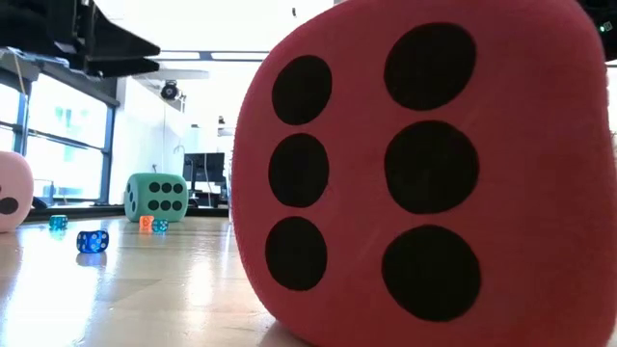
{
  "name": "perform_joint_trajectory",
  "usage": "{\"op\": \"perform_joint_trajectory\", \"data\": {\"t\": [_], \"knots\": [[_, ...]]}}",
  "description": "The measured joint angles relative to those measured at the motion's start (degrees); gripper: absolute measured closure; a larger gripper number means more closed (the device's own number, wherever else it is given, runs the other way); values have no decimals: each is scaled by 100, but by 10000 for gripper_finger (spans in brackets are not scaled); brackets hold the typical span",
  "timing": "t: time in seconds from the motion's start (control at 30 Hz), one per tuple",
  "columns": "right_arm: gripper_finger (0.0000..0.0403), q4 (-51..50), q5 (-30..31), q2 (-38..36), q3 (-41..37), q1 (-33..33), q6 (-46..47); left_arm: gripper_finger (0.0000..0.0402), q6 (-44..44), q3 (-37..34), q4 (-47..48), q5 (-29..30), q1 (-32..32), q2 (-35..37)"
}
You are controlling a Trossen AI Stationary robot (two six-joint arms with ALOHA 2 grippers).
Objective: Pick & Place Dice
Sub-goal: Put the large blue dice into the transparent bin
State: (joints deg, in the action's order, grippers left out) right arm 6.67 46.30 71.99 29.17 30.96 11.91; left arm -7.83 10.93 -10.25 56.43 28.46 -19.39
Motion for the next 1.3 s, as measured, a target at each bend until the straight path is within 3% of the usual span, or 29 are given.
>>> {"op": "perform_joint_trajectory", "data": {"t": [0.17, 0.33, 0.5, 0.63, 0.77, 0.97, 1.17, 1.3], "knots": [[9, 2, -2, 0, 2, -65, -64, 2, 472, 867, 1436, 30, 30, -504], [9, 1, -70, 2, 2, -205, -11, 2, 1082, 1715, 2684, -323, -447, -1113], [9, 1, -460, 2, 2, -291, -1, 2, 1576, 2414, 3876, -989, -1528, -1764], [9, 3, -487, 2, 2, -295, 1, 2, 1976, 2784, 4528, -1974, -2684, -2209], [9, 1, -490, 2, 2, -295, 0, 2, 2464, 3029, 5004, -3193, -3995, -2575], [9, 1, -490, 2, 2, -295, -12, 2, 2383, 3064, 5197, -3923, -5503, -3100], [9, 1, -490, 2, 2, -295, -14, 2, 1718, 3064, 5185, -4749, -6219, -3573], [9, 1, -490, 2, 2, -295, -14, 2, 1520, 3064, 5127, -4876, -6378, -3808]]}}
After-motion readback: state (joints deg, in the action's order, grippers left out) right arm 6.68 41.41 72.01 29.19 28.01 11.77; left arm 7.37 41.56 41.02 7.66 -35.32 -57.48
